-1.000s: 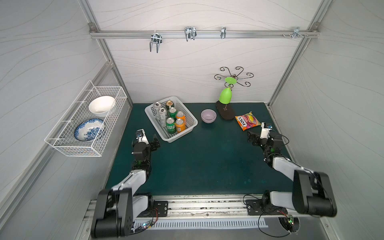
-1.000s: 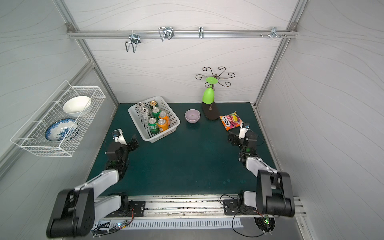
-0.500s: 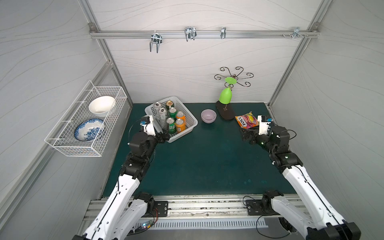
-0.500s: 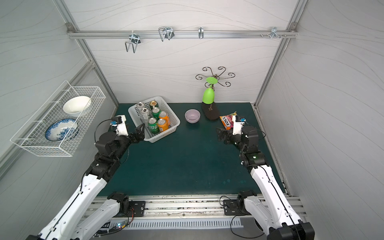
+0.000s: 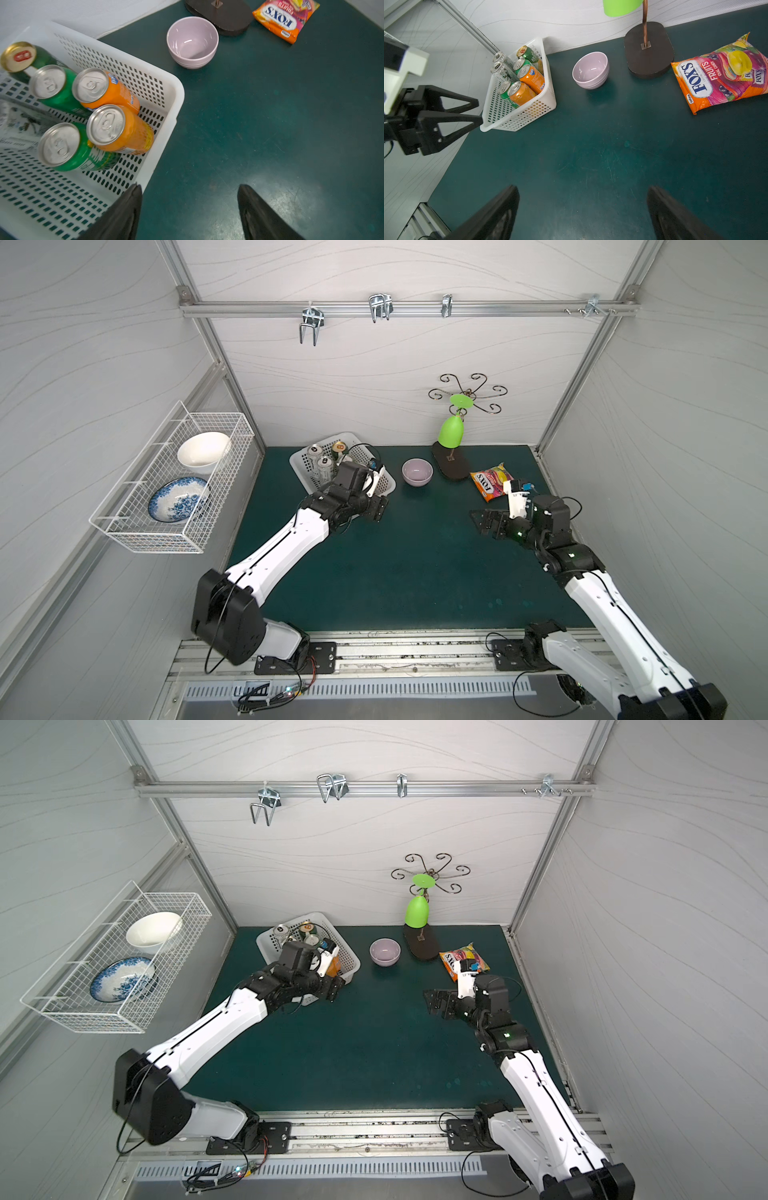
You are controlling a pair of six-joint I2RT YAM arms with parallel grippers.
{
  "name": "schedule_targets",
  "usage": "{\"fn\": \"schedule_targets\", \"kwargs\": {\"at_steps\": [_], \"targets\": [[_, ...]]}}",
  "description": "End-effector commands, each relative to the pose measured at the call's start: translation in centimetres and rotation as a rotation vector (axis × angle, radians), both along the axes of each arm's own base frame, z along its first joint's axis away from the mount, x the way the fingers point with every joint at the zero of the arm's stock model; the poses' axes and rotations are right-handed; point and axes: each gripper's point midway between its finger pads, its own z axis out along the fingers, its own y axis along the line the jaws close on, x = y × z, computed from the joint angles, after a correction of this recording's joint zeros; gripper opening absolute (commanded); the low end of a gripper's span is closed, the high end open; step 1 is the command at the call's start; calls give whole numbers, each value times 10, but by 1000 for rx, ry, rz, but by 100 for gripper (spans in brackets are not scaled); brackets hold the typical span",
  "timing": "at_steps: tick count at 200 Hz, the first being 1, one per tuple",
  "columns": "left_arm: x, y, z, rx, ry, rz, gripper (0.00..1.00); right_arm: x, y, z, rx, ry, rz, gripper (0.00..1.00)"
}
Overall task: Take out the drinks from the basket
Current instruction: Move the basket to the center of the board.
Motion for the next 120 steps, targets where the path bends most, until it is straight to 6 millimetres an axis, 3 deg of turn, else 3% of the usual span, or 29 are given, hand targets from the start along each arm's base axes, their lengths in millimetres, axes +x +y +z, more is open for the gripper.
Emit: {"fn": "schedule_targets", "kwargs": {"at_steps": [1, 64, 99, 102, 120], "targets": [[12, -1, -9, 115, 49, -31, 74, -3, -1, -5, -9, 11, -3, 99], [60, -11, -33, 256, 71, -62, 74, -5, -3, -11, -26, 15, -5, 99], [75, -24, -58, 287, 147, -119, 73, -5, -6, -9, -34, 0, -19, 99], [80, -28, -52, 279, 132, -121, 73, -5, -6, -9, -34, 0, -20, 99], [88, -30, -63, 299, 149, -127, 72, -6, -7, -7, -41, -7, -22, 99]]}}
